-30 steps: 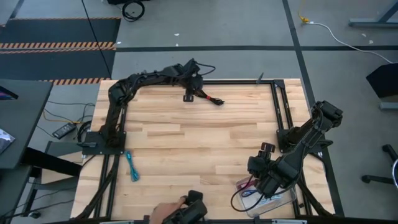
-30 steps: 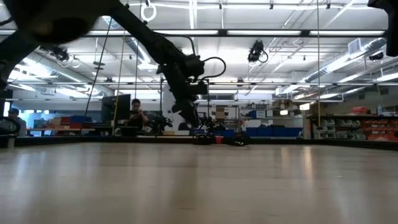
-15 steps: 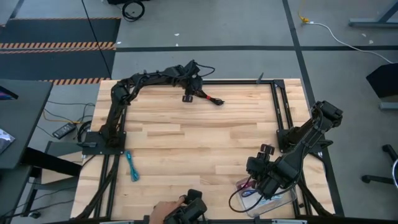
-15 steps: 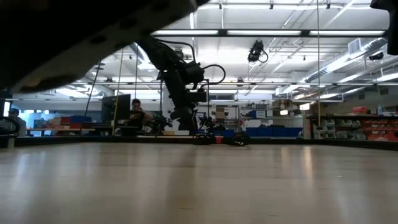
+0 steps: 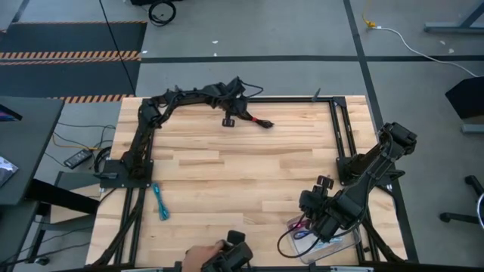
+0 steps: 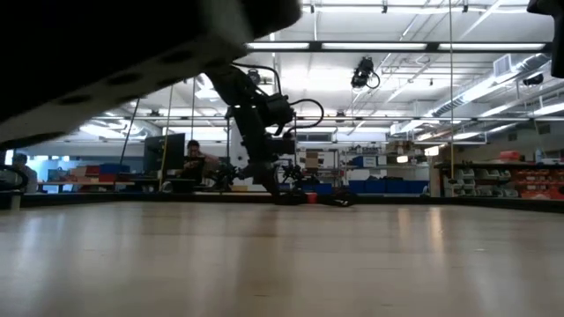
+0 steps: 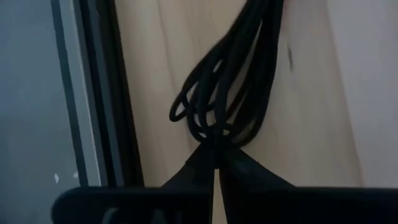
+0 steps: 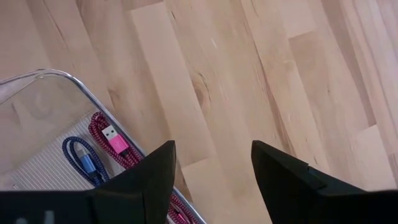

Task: Pick and place USB-C Cables
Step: Put the black USB cable into the transparent bin

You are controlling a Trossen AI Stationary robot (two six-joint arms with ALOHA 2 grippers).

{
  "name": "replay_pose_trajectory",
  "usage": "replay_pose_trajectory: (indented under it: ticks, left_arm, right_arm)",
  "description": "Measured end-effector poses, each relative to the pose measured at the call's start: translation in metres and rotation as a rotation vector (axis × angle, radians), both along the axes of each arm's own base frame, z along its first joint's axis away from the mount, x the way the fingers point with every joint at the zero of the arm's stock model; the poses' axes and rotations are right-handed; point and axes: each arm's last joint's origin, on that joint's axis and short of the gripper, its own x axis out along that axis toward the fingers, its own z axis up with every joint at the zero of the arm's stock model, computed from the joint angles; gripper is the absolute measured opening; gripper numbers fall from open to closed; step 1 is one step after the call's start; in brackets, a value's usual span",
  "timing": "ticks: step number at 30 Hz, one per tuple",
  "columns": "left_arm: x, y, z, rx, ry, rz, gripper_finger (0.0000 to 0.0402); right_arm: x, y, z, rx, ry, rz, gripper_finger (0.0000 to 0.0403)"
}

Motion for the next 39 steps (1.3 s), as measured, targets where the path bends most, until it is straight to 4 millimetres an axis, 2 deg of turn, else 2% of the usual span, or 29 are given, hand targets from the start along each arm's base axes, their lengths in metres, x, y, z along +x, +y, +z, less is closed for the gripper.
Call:
replay_pose_trajectory:
  ticks: [3, 5, 9, 12, 15, 18, 24, 28, 33, 39]
  left_arm:
    - [-0.003, -0.003, 0.000, 0.015, 0.066, 0.034, 0.0010]
    - [-0.007, -0.006, 0.006, 0.003, 0.081, 0.065, 0.0009]
    - [-0.009, -0.015, 0.041, -0.003, -0.002, 0.098, 0.0009]
    - [-0.008, -0.031, 0.071, -0.037, -0.097, 0.071, 0.0009]
    - [-0.003, -0.056, 0.097, -0.075, -0.176, 0.021, 0.0008]
    - [0.004, -0.086, 0.117, -0.070, -0.224, -0.041, 0.0008]
    - [0.017, -0.149, 0.144, -0.065, -0.292, -0.166, 0.0008]
    - [0.021, -0.186, 0.153, -0.040, -0.310, -0.158, 0.0008]
    - [0.021, -0.227, 0.167, -0.066, -0.370, -0.171, 0.0008]
    - [0.025, -0.273, 0.179, -0.137, -0.477, -0.229, 0.0009]
  right_arm:
    - [0.000, 0.000, 0.000, -0.001, 0.002, 0.002, 0.0217]
    - [0.000, 0.000, 0.000, -0.004, 0.004, 0.002, 0.0217]
    - [-0.004, -0.004, 0.000, -0.038, 0.041, -0.013, 0.0217]
    - [-0.010, -0.010, 0.001, -0.081, 0.096, -0.076, 0.0217]
    - [-0.016, -0.014, 0.004, -0.130, 0.123, -0.122, 0.0217]
    - [-0.018, -0.016, 0.013, -0.194, 0.078, -0.125, 0.0217]
    - [-0.011, -0.014, 0.039, -0.360, -0.172, -0.032, 0.0217]
    - [-0.004, -0.017, 0.049, -0.418, -0.268, -0.020, 0.0217]
    - [0.004, -0.024, 0.054, -0.387, -0.263, -0.086, 0.0226]
    - [0.010, -0.024, 0.068, -0.191, -0.185, -0.169, 0.0235]
